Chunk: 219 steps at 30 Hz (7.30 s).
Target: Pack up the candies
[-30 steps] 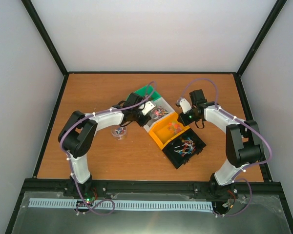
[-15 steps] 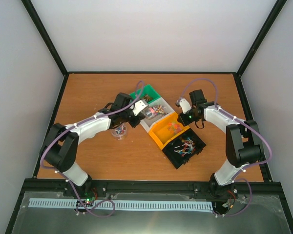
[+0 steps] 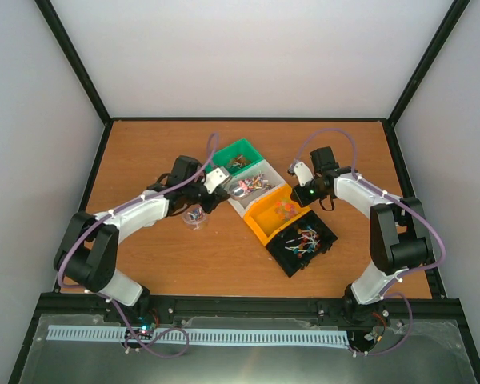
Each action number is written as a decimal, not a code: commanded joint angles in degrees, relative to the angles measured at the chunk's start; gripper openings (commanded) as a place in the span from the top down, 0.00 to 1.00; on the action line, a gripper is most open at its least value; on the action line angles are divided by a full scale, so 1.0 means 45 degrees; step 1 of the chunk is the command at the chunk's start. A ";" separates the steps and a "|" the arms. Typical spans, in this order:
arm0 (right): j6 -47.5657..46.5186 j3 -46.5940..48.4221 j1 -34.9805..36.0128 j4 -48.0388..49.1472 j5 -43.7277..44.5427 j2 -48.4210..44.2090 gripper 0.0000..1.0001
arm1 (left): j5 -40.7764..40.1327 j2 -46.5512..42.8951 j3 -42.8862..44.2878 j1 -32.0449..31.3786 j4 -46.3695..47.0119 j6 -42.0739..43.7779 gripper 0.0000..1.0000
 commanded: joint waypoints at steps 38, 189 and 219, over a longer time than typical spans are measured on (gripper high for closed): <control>-0.0564 -0.0194 0.0111 -0.0546 -0.0006 0.0734 0.97 | 0.6053 -0.6372 -0.0479 1.0086 -1.2228 1.0049 0.99; 0.0349 -0.0410 0.0091 0.0036 -0.1253 0.0076 0.97 | -0.6267 -0.2780 0.5865 0.2067 -1.4416 0.9024 0.99; -0.0883 0.0624 -0.1319 -0.3399 -0.2429 -0.1380 0.30 | -0.4566 0.2314 0.9865 -0.7060 -1.4893 -0.1091 0.99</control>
